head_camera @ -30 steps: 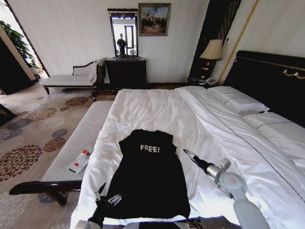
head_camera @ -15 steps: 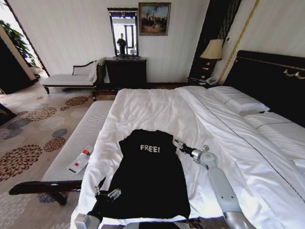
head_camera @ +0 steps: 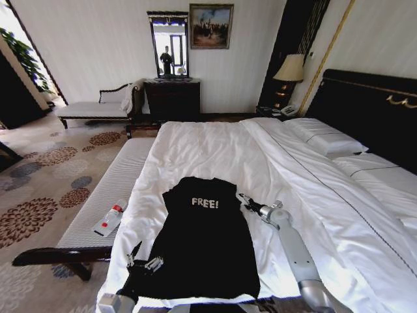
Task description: Fold the clothes on the bed.
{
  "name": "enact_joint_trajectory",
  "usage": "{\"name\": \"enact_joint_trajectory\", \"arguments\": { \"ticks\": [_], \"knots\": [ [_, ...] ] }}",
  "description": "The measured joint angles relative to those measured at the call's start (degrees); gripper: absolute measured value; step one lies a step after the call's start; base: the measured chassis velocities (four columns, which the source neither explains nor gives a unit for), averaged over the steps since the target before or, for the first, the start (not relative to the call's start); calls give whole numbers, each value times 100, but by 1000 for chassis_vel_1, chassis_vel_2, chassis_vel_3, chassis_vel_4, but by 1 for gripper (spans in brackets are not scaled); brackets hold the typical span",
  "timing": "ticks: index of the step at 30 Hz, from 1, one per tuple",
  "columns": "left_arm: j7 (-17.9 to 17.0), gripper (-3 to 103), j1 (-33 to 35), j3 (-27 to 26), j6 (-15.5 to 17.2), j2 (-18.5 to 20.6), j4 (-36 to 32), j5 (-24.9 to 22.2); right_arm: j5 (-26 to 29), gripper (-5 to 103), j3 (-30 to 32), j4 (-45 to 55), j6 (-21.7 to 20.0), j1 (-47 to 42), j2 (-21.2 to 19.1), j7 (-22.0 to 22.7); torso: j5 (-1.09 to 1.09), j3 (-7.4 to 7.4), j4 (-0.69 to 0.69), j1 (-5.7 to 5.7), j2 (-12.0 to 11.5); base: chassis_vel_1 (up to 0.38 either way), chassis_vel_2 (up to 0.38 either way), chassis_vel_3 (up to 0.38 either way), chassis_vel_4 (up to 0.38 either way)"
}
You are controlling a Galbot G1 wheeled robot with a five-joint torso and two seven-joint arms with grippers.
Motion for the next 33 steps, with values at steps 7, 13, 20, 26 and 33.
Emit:
{"name": "enact_joint_trajectory", "arguments": {
  "ticks": [7, 13, 20, 26, 33],
  "knots": [
    [-8, 98, 94, -103, -3, -5, -84, -105, -100, 50, -11, -57, 6, 22, 90, -22, 2, 0, 1, 0, 0, 0, 0, 0, 0],
    [-21, 98, 80, -119, -8, 0, -85, -155, -118, 29, 10, -29, 6, -7, 101, 7, 2, 0, 1, 0, 0, 0, 0, 0, 0],
    [-105, 98, 64, -197, 5, 3, -115, -432, -77, 3, 178, 259, -1, -240, 174, 82, 1, 0, 0, 0, 0, 0, 0, 0, 0],
    [-113, 98, 59, -234, 5, 21, -141, -484, -77, 0, 205, 409, -5, -370, 221, 108, 2, 0, 0, 0, 0, 0, 0, 0, 0],
    [-114, 98, 48, -224, -3, 2, -147, -509, 1, 0, 295, 766, 21, -412, 158, 213, 0, 0, 1, 0, 0, 0, 0, 0, 0]
  ]
}}
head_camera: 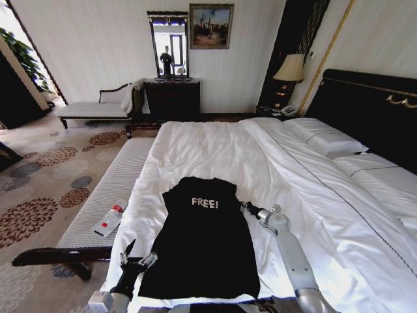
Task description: Fold the clothes on the bed.
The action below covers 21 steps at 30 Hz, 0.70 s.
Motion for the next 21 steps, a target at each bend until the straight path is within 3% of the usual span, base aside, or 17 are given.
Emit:
{"name": "enact_joint_trajectory", "arguments": {
  "ticks": [7, 21],
  "knots": [
    [-4, 98, -38, 7, -30, 1, 20, -56, -297, 0, 174, 278, 335, -31, -215, 34, 0, 0, -1, 0, 0, 0, 0, 0, 0],
    [-7, 98, -18, -8, -67, -8, 16, -88, -648, 0, 637, 53, 588, 20, -381, 78, 1, 0, 0, 0, 0, 0, 0, 0, 0]
  ]
}}
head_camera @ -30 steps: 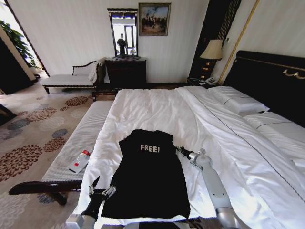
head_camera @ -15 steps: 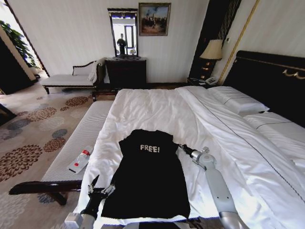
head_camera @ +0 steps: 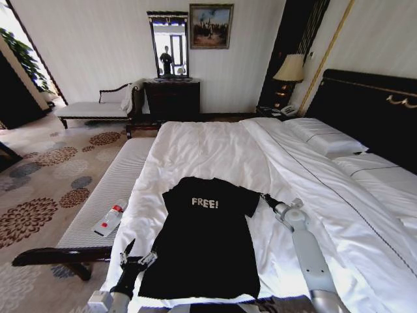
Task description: Fold the clothes on the bed.
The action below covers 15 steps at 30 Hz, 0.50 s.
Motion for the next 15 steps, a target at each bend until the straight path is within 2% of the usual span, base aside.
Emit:
{"name": "enact_joint_trajectory", "arguments": {
  "ticks": [15],
  "knots": [
    [-4, 98, -19, -6, 8, 39, -4, -33, -250, 0, 6, 224, 36, -339, 174, 57, 0, 0, 0, 0, 0, 0, 0, 0, 0]
  ]
}}
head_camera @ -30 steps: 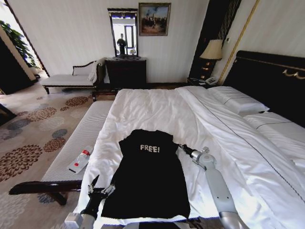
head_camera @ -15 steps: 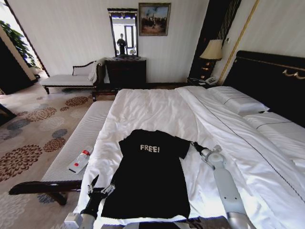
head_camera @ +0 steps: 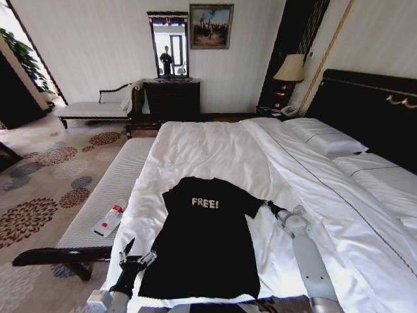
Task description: Fold the clothes on the bed.
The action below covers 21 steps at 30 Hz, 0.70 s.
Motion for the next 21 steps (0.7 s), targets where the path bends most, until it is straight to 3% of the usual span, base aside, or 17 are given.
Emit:
{"name": "enact_joint_trajectory", "arguments": {
  "ticks": [14, 21],
  "knots": [
    [-1, 98, 35, 35, -17, -32, -9, 42, 149, 0, -719, 1510, -244, -97, 147, 281, -2, 0, 0, 0, 0, 0, 0, 0, 0],
    [4, 98, 41, 55, -17, -68, -10, 74, 1, 0, -1181, 1613, -262, -42, 274, 304, -2, 0, -1, 0, 0, 0, 0, 0, 0]
  ]
}}
